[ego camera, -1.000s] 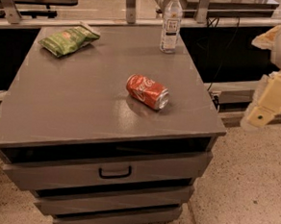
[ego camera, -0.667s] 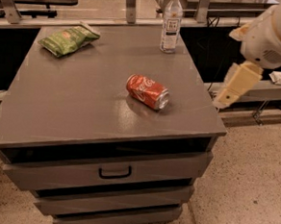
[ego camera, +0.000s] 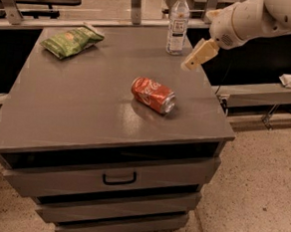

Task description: Move blue plastic bottle near coke can

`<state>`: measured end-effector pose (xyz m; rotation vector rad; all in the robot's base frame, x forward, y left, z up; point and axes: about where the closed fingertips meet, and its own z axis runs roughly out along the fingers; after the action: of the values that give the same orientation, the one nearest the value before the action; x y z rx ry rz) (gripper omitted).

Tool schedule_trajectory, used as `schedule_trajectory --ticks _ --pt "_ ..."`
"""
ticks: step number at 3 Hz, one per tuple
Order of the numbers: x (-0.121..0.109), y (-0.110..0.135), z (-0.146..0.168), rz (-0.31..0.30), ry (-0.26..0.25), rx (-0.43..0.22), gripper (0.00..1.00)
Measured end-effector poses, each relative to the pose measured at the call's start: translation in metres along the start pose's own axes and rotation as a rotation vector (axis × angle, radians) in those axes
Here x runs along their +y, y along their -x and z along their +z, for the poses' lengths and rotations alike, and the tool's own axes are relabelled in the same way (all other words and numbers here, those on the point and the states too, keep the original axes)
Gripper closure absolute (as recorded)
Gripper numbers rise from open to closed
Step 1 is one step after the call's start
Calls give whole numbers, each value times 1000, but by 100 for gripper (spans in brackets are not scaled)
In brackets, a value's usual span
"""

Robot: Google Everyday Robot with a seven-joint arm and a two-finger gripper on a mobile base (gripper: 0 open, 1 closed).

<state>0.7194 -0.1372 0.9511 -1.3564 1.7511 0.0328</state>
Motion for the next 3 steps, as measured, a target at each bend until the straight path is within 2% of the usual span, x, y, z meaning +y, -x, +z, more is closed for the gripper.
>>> schedule_trajectory --ticks 1,2,3 --pt "0 0 0 0 0 0 0" --pt "-2 0 12 47 -36 -48 0" --pt "-18 4 49 157 -103 -159 0"
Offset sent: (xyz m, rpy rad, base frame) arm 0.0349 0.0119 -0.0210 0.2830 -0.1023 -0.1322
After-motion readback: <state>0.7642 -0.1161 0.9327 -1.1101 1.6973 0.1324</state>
